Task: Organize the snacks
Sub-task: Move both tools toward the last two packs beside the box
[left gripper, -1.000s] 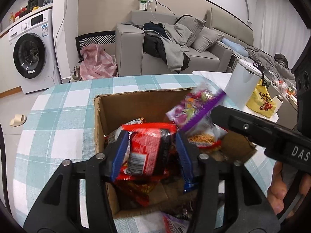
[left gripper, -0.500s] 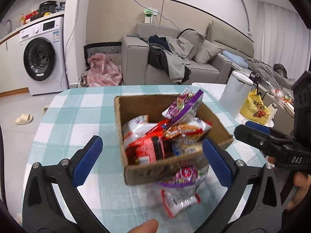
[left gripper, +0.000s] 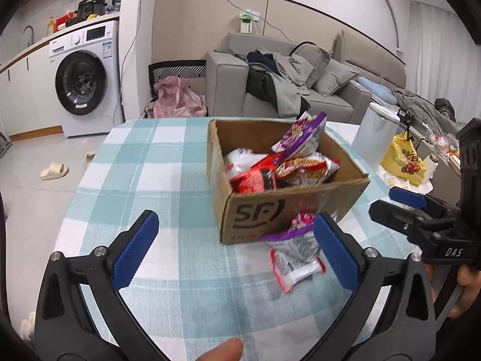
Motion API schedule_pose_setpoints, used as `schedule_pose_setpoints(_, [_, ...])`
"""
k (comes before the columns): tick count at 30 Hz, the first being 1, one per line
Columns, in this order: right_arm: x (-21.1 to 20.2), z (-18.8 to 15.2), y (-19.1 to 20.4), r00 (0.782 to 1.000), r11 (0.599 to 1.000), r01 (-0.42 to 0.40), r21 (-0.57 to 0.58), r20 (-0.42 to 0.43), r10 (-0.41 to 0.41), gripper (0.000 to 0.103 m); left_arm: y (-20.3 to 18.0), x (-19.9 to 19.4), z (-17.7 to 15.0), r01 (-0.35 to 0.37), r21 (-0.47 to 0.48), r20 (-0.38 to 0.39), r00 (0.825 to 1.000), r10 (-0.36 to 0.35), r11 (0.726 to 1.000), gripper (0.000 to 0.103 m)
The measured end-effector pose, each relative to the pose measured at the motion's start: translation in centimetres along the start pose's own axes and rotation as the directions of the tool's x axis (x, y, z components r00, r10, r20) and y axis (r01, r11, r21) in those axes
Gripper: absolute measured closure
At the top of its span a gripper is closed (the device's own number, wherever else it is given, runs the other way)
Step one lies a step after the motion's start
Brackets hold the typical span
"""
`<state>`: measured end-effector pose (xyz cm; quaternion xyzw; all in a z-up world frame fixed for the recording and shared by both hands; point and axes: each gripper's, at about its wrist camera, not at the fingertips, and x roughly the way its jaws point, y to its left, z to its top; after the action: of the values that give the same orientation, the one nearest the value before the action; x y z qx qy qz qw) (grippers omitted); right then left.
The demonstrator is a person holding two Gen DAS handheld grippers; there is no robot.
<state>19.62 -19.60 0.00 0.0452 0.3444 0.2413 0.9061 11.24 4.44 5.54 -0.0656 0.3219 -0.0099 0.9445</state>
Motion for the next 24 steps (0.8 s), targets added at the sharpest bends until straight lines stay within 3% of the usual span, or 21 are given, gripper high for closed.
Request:
schedule_pose_setpoints(10, [1.7,-1.6,0.6,0.998,1.000,0.012,-0.021,-0.059,-0.013,0.000,0.2,0.8,-2.7,-0.001,0.000,-0.039,0.999,0.001,1.000,0.001])
schedule_pose_setpoints(24, [4.7,-2.4,1.3,0.992,1.000,-0.003,-0.020,-0.129,0.000,0.000,1.2,2.0,-3.7,-0.005,-0.015,-0.072,0.997,0.004,1.000,0.001])
